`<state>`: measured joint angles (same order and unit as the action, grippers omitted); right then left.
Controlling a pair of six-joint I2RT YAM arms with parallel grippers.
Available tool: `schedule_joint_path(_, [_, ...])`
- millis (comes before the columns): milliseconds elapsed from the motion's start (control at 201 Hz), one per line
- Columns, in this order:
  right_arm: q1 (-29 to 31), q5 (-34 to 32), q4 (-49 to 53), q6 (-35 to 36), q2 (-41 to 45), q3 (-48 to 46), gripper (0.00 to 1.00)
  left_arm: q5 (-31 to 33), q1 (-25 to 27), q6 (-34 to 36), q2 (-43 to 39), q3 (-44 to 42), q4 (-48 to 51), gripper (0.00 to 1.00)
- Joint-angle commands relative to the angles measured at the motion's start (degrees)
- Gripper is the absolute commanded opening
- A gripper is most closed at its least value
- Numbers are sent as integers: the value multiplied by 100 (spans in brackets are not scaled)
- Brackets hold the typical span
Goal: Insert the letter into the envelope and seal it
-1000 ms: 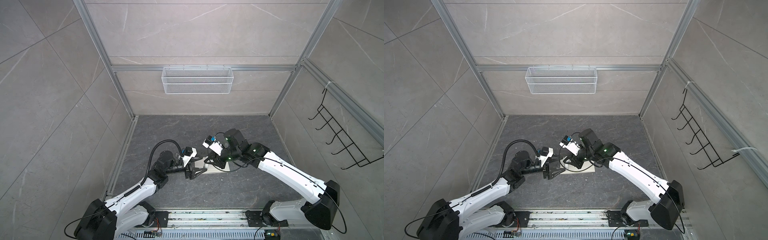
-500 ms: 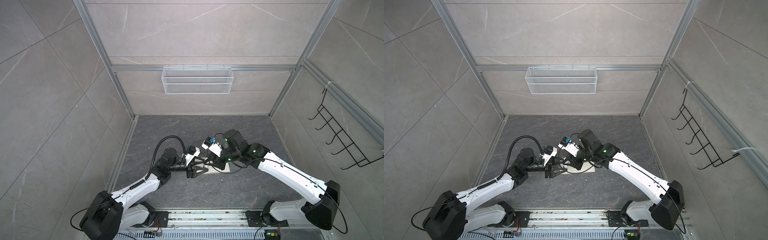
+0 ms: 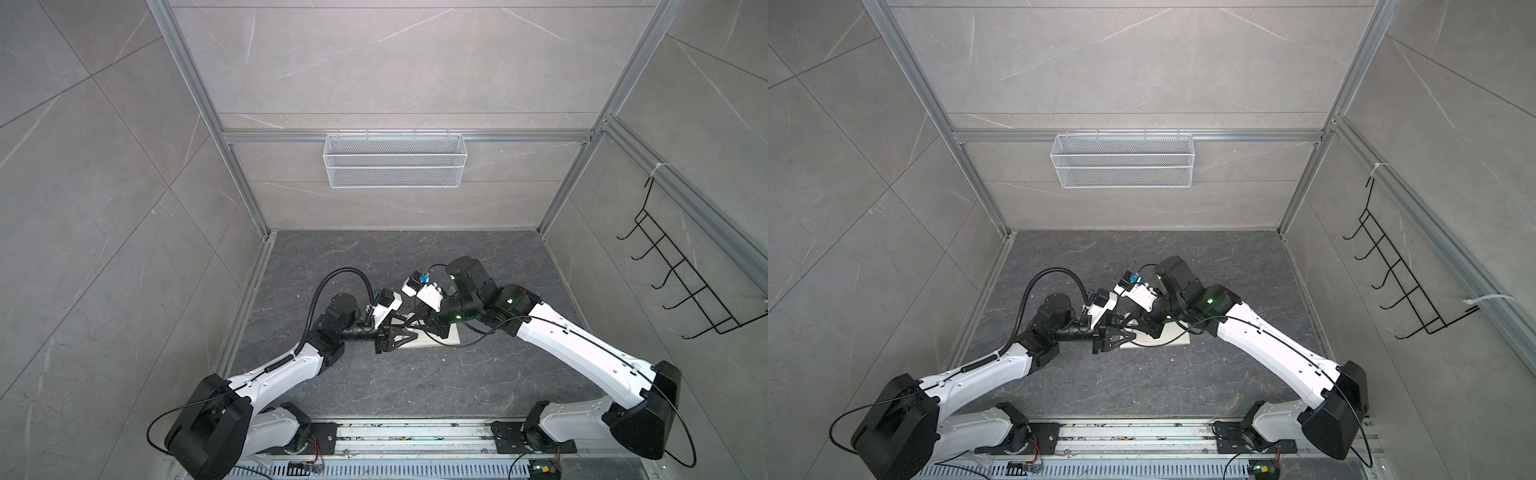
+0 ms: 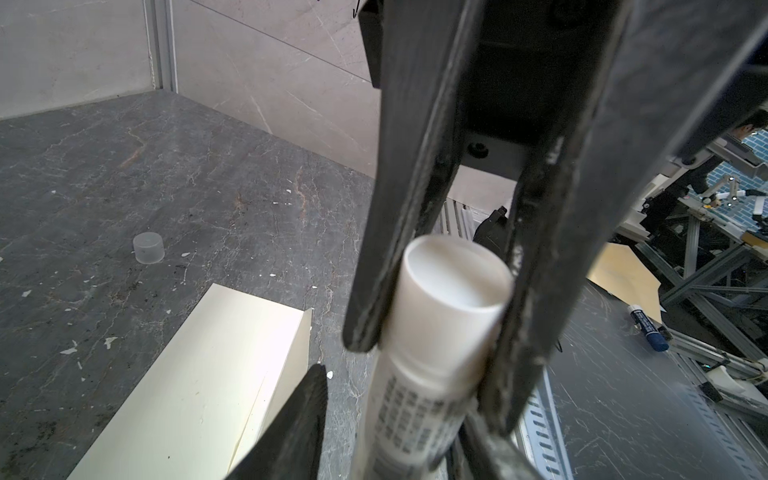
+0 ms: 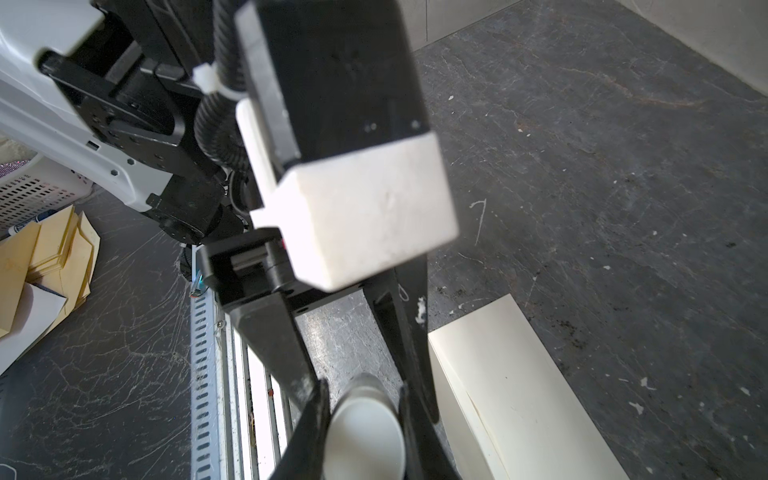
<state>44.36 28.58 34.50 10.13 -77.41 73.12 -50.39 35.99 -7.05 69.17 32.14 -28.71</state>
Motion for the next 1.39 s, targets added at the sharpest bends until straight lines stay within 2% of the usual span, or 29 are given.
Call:
schedule_joint_path(0, [47, 131, 20, 54, -71, 153, 0, -164, -22, -58, 17, 243, -260, 43])
schedule_joint_path(189, [57, 78, 109, 95, -147, 186, 0, -111, -23, -73, -4, 257, -258, 45])
schedule_joint_path(379, [73, 52, 126, 106, -168, 190, 0, -107, -22, -84, 26, 256, -260, 40])
schedule_joint_path(483, [82, 34, 136, 104, -188, 188, 0, -94, -26, -82, 35, 258, -258, 25])
schedule_joint_path(578, [75, 12, 110, 98, -193, 190, 0, -54, -25, -136, 65, 275, -265, 16])
schedule_joint_path(687, [77, -73, 34, 51, -173, 177, 14, 15, -26, -263, 111, 302, -315, 0])
schedule_joint_path(742, [81, -175, -53, 24, -113, 142, 19, 90, -27, -366, 121, 310, -389, 0])
schedule_joint_path(842, [78, -634, -386, -57, 201, -79, 48, 389, -18, -666, 121, 218, -670, 0])
schedule_joint_path(926, [82, -1097, -844, -173, 652, -472, 68, 893, 10, -986, 87, 82, -921, 0])
schedule_joint_path(1006, [80, -1439, -1378, -292, 1115, -953, 78, 1667, 70, -1412, 16, 13, -977, 0])
schedule_joint_path(1136, [85, -1848, -2145, -583, 1581, -1678, 80, 3327, 357, -2297, -154, 29, -903, 0])
schedule_joint_path(1295, [106, -2066, -3453, -1069, 1763, -2554, 82, 5291, 1104, -3014, -369, 142, -858, 0])
schedule_joint_path(1355, [129, -2182, -3890, -1196, 1744, -2793, 82, 5871, 1315, -3368, -393, 175, -854, 0])
schedule_joint_path(1390, [143, -2251, -4161, -1264, 1715, -2922, 82, 6004, 1374, -3603, -379, 180, -855, 0])
